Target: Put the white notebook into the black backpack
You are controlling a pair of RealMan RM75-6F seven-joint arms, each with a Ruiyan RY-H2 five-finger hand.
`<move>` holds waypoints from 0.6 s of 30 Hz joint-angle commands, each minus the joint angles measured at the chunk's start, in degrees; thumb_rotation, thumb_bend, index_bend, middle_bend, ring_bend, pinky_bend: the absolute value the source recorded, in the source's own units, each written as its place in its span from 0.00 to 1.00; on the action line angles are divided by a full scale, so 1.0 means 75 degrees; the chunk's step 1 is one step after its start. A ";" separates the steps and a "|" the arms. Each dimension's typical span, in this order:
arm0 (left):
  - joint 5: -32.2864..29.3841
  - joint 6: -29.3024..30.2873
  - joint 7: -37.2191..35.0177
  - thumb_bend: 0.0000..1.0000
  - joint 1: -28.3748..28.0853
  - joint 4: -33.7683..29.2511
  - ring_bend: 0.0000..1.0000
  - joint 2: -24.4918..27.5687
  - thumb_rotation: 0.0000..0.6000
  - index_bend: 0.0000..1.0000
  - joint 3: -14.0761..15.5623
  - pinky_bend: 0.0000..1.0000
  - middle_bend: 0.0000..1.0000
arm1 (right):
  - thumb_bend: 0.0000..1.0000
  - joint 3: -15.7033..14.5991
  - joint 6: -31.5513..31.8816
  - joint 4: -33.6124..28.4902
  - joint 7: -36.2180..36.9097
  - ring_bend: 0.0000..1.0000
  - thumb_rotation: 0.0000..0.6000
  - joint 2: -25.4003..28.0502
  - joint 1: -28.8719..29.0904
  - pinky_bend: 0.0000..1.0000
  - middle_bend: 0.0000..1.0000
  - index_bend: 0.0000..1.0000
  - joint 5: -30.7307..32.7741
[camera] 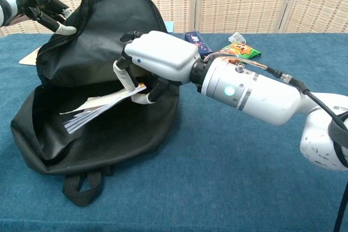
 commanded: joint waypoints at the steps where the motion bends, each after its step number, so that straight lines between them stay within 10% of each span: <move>1: 0.0058 -0.0061 -0.0071 0.45 -0.0001 -0.0022 0.24 0.0035 1.00 0.77 0.0006 0.04 0.28 | 0.51 -0.0045 -0.0221 0.0204 0.0064 0.31 1.00 -0.0127 0.0067 0.08 0.57 0.71 0.0134; 18: 0.0309 -0.0219 -0.0455 0.45 0.0037 -0.0295 0.24 0.0316 1.00 0.76 0.0047 0.04 0.28 | 0.44 0.0218 -0.1168 0.0963 -0.0009 0.31 1.00 -0.0820 0.0551 0.08 0.56 0.71 0.0833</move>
